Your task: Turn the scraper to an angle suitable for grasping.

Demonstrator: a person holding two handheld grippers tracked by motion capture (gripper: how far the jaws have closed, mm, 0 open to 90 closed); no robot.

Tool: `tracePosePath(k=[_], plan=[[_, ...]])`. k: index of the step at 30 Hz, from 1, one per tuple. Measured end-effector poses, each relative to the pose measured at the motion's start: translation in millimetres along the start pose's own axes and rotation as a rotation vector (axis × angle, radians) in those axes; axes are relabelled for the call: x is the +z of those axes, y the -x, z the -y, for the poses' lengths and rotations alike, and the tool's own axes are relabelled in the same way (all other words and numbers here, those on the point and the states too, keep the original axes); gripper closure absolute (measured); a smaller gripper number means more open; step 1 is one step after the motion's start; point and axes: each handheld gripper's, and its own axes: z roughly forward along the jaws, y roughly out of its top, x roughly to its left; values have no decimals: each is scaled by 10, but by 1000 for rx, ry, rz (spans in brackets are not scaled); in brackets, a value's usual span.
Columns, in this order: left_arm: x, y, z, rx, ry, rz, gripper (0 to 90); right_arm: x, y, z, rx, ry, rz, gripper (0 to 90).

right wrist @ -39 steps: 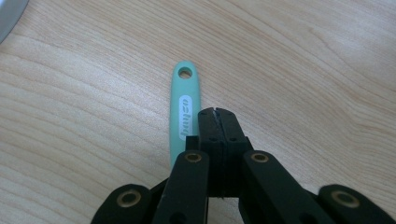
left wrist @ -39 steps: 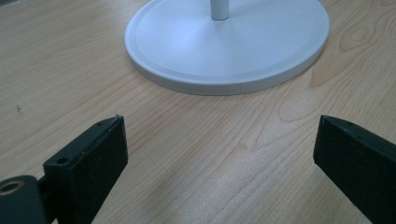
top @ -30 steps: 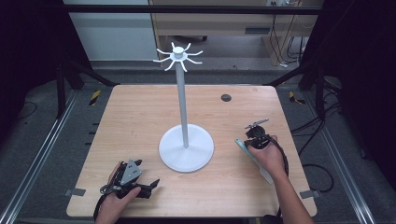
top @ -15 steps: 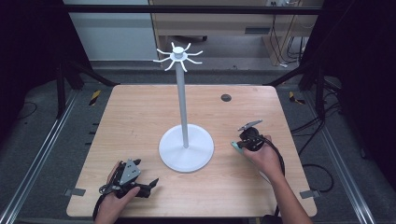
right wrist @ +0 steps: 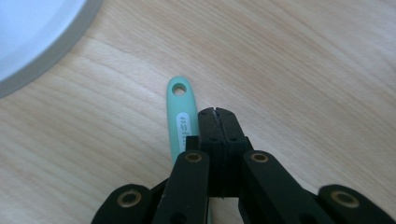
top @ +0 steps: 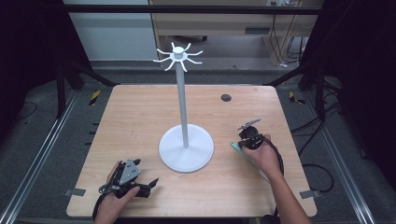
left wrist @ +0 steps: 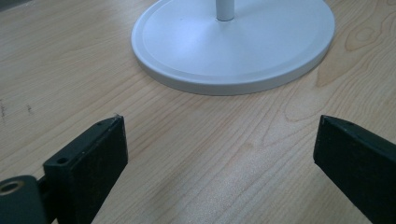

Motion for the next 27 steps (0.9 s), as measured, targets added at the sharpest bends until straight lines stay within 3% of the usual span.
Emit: tracePosePath(k=[9,16,22,24,25,27], plan=[[5,1,3,2,-4,-1,25,-20,-92,11,-33,-10,-44,900],[4,5,2,4,-6,0,25,-92,-282,72,-87,-11,-94,900],[4,5,2,4,-6,0,25,-172,-368,76,-123,1,-103,900],[5,4,2,4,-6,0,25,-222,-384,48,-143,10,-100,881],[7,7,2,3,-6,2,25,-254,-377,13,-162,14,-98,816],[7,9,2,2,-5,3,25,-265,-377,-12,-175,7,-107,779]])
